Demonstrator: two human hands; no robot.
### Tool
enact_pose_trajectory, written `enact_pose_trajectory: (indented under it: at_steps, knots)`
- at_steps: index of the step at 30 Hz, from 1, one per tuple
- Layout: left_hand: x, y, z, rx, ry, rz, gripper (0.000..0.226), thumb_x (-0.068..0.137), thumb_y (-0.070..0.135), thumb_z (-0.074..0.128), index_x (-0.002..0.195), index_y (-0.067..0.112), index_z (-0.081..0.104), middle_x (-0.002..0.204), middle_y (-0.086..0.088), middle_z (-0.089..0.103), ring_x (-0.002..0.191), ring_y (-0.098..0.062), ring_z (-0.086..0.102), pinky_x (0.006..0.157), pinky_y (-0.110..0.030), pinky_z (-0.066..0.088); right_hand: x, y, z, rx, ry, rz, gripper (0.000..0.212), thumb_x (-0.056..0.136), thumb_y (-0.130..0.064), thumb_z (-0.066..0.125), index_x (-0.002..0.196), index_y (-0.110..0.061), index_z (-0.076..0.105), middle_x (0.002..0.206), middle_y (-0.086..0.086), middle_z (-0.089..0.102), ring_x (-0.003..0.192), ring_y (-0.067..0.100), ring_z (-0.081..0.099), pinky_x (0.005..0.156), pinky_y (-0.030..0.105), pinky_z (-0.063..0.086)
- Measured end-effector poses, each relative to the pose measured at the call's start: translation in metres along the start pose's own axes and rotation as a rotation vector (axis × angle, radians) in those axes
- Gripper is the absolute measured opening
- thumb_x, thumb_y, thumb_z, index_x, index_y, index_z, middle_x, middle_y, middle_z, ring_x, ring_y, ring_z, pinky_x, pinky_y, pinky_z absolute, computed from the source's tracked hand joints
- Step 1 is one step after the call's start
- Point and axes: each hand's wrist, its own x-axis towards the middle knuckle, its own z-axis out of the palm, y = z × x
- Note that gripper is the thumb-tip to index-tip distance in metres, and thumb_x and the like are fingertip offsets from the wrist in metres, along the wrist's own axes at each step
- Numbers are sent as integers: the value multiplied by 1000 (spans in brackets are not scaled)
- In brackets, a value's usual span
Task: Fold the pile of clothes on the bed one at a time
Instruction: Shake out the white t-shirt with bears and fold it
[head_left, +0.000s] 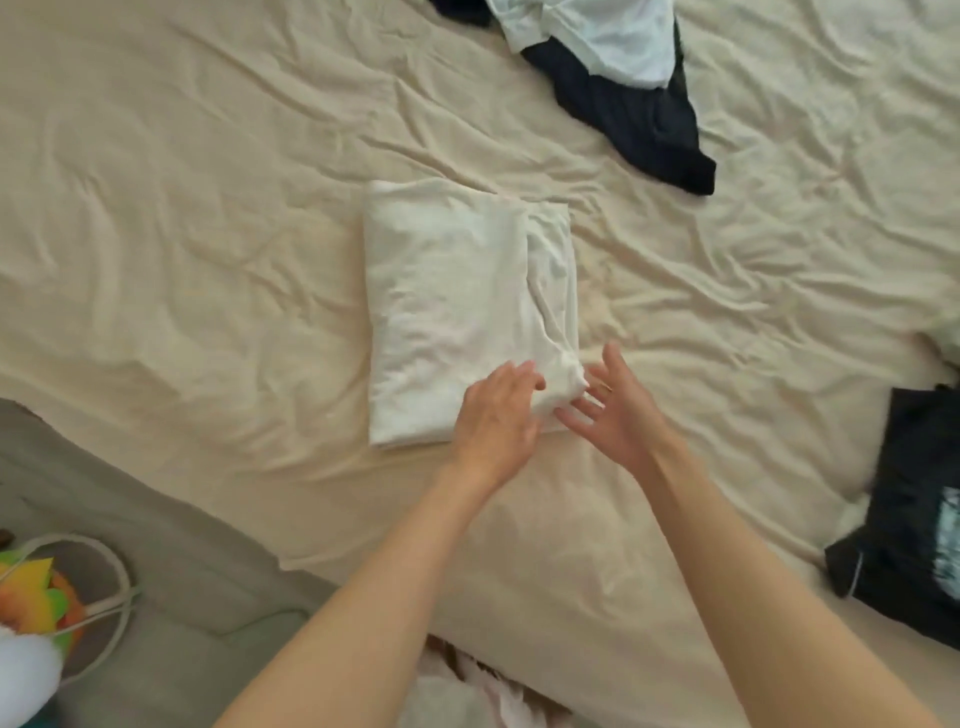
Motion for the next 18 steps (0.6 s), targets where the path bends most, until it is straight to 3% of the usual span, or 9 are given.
enact_pose_trajectory:
  at_steps: [3,7,11,15,18]
  knots:
    - [-25,-43,10,211,70,-108,52,84,13,59,134,18,47,150,-1,33,143,-23,20,112,-41,13,22,7,2,-206,134,-8,15,95,-25,55,103,-12,59,94,2,64,86,17,62,69,31,53]
    - [-44,-89,-4,294,89,-150,63,67,-1,73,127,9,56,144,-18,41,136,-41,32,103,-55,32,35,10,5,-314,275,-162,10,82,3,56,86,-5,59,80,3,59,73,15,57,57,23,49]
    - [-56,-104,-5,322,36,-92,69,65,-10,72,130,6,55,142,-20,42,133,-41,37,99,-52,41,23,27,-12,-399,389,-299,15,79,-5,56,89,-16,56,90,1,59,79,16,59,67,33,54]
    - [-55,-110,-2,354,72,-32,70,62,-19,67,127,2,56,138,-21,47,128,-41,43,99,-52,43,27,44,-30,-469,460,-274,30,82,-6,56,110,-13,47,106,5,56,93,20,55,79,34,48]
    - [-54,-115,-3,346,99,4,73,53,-29,60,122,-4,58,131,-24,53,122,-44,49,98,-54,43,44,42,-33,-716,480,-182,45,82,-18,59,125,-10,50,113,2,55,107,24,54,94,38,46]
